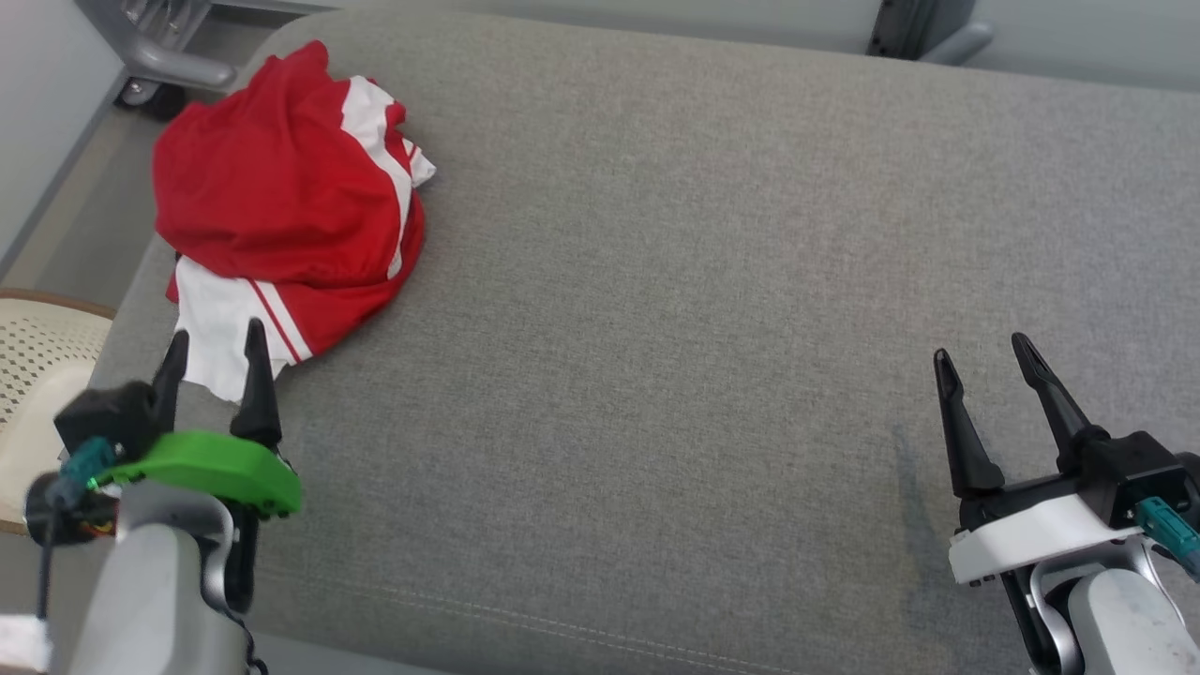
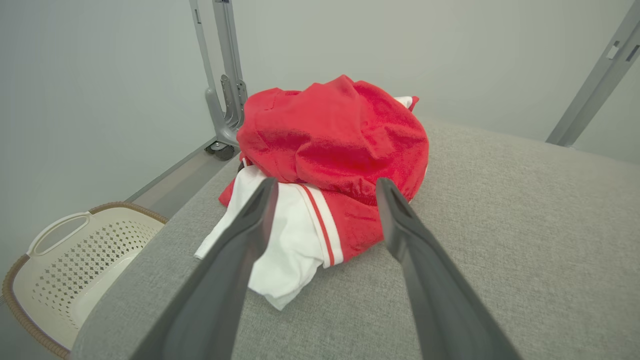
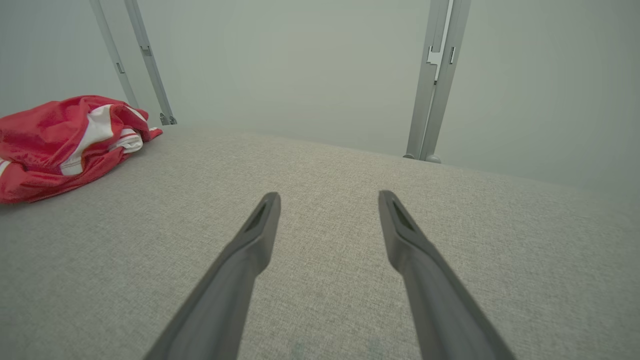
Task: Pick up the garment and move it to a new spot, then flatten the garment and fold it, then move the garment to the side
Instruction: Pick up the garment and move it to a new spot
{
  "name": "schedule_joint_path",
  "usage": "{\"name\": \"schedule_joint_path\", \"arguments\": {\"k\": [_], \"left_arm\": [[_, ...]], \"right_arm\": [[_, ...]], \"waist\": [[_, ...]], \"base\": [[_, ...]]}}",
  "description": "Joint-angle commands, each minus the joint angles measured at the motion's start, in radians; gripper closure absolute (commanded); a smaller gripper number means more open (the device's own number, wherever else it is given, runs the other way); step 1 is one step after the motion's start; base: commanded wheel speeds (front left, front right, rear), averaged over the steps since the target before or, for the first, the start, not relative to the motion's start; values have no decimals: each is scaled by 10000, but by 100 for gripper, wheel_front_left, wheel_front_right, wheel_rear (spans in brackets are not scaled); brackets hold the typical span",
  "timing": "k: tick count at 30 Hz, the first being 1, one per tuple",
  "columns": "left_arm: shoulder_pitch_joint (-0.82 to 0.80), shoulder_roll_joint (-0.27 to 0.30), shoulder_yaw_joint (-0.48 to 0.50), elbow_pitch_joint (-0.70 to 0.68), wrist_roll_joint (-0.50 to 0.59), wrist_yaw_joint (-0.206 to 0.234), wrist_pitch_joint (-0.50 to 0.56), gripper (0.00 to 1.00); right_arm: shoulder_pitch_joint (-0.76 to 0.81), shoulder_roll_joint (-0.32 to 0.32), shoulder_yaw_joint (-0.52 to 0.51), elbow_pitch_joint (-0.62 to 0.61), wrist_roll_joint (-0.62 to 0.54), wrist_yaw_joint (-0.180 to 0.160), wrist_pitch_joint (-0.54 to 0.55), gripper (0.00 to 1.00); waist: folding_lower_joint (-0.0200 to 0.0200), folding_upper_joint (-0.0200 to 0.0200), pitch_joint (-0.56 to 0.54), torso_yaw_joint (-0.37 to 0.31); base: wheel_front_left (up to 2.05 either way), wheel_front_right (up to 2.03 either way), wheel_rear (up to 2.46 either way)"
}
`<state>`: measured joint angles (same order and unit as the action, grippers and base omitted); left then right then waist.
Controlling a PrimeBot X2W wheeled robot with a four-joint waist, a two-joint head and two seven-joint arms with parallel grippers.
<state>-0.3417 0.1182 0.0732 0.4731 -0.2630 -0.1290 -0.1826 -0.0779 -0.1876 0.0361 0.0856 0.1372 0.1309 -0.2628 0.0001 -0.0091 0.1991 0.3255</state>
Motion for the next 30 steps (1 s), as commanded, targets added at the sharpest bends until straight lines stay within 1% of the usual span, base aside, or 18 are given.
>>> {"name": "schedule_joint_path", "arguments": {"k": [1,5,10,15,16,17,18,20,24,26,30], "left_arm": [[-517,275,-66,196,-90,-17,188,0],[-1974,1042,-255,941,-364,-18,902,0],[-3274,1617,-338,1976,-959,-17,1672,0],[-3975,2170,-586,3061,-1341,-6,2200,0],[-4069,2311,-619,3239,-1357,-7,2173,20],[-4132,2400,-641,3440,-1412,-5,2137,57],[-4189,2428,-694,3594,-1479,-5,2119,83],[-4271,2538,-864,3903,-1530,-5,2100,100],[-4384,2740,-1080,4185,-1661,-5,1902,100],[-4476,2762,-1065,4257,-1778,-5,1566,100],[-4602,2744,-1080,4119,-1665,57,821,100]], "right_arm": [[-235,-76,74,-22,-43,-3,-31,0],[-616,-163,341,16,-47,-3,-32,0],[-937,-123,626,113,22,-3,-30,0],[-1221,-23,837,207,134,-3,-30,0],[-1251,2,827,217,124,-3,-30,0],[-1266,36,843,234,123,-3,-30,0],[-1281,57,852,242,130,-3,-32,0],[-1285,74,865,251,143,-3,-30,0],[-1244,107,775,278,163,-3,-30,0],[-1201,132,716,295,171,-3,-30,0],[-994,190,570,350,182,-3,-32,0]], "waist": [[-1,91,1308,-681],[-1,91,1877,-972],[-1,91,2221,-1324],[-1,91,2382,-1708],[-1,91,2396,-1764],[-1,91,2400,-1810],[-1,91,2400,-1849],[-1,91,2388,-1909],[-1,91,2328,-1951],[-1,91,2246,-1941],[-1,91,1946,-1807]], "base": [[0,0,0],[0,0,0],[0,0,0],[0,0,0],[0,0,0],[0,0,0],[0,0,0],[0,0,0],[0,0,0],[0,0,0],[0,0,0]]}}
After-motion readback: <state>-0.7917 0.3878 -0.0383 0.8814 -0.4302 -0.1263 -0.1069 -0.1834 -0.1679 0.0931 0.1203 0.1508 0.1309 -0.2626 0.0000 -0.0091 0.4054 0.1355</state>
